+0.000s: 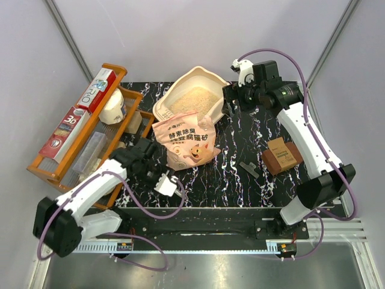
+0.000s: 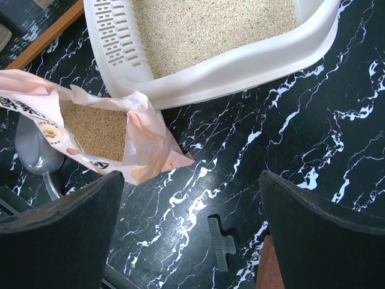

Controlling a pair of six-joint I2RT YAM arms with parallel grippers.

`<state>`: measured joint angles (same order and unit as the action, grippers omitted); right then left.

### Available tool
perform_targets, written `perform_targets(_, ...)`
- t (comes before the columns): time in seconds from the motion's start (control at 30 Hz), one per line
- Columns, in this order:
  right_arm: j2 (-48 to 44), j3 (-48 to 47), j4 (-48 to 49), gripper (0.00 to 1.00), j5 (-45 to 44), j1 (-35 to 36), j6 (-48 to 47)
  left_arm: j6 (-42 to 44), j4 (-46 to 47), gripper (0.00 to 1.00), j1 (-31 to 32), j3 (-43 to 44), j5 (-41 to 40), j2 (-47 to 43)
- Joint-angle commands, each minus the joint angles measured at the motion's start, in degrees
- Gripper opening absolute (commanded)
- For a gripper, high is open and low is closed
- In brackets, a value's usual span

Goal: Fill the litter box with clean litter

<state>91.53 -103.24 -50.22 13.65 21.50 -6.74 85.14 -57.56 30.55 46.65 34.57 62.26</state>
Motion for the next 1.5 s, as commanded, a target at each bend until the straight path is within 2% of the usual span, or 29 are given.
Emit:
perform_targets(0.0, -4.25, 0.58, 2.49, 1.0, 1.12, -0.84, -0.02, 9.77, 5.26, 0.63, 3.98, -0.34, 3.22, 6.98)
perform_targets(0.2, -5.13, 1.46, 2.58, 1.0, 1.12, -1.55, -0.46, 9.43, 10.1, 0.59, 8.47, -0.16, 1.91, 14.55)
perform_targets(0.37, -6.01, 3.57, 2.75, 1.0, 1.55, -1.81, -0.64, 6.62, 11.94, 0.56, 8.65, 0.19, -0.11, 17.8)
perform_targets(0.6, -7.15, 4.27, 2.76, 1.0, 1.56, -2.16, -1.25, 3.19, 17.65, 0.45, 11.03, -1.83, -7.14, 22.73)
perform_targets(0.8, -8.73, 6.21, 2.41, 1.0, 1.12, -2.69, -1.78, 2.92, 17.48, 0.37, 11.73, -1.48, -9.69, 24.49)
perform_targets(0.9, -8.82, 5.69, 1.71, 1.0, 1.2, -3.04, -3.44, 2.4, 14.86, 0.14, 11.82, -0.87, -10.49, 25.63)
perform_targets(0.97, -8.3, 4.37, 1.26, 1.0, 1.12, -3.13, -4.59, -0.67, 13.01, 0.01, 11.91, 1.68, -9.0, 25.37)
perform_targets(1.0, -8.03, 3.67, 0.91, 1.0, 1.2, -3.21, -5.38, -2.42, 11.0, 0.0, 11.82, 2.99, -8.03, 25.11)
perform_targets(1.13, -7.59, 1.3, 1.08, 1.0, 3.83, -3.65, -6.53, -12.6, 0.45, 0.0, 10.59, 15.09, 2.14, 24.4)
perform_targets(1.23, -7.06, 0.76, 2.22, 1.0, 9.7, -4.71, -6.36, -19.54, -5.62, 0.0, 7.96, 23.96, 8.82, 23.87)
perform_targets(1.3, -6.98, 0.94, 4.41, 1.0, 12.27, -5.23, -5.22, -22.46, -9.91, 0.0, 6.38, 28.82, 11.3, 23.52)
perform_targets(1.4, -6.01, -0.29, 7.31, 1.0, 17.45, -6.2, -2.49, -25.28, -15.37, 0.0, 5.58, 40.75, 11.49, 22.82)
perform_targets(1.47, -5.22, -1.17, 8.72, 1.0, 22.11, -6.55, -0.83, -28.35, -17.05, 0.0, 3.4, 45.0, 12.54, 22.99)
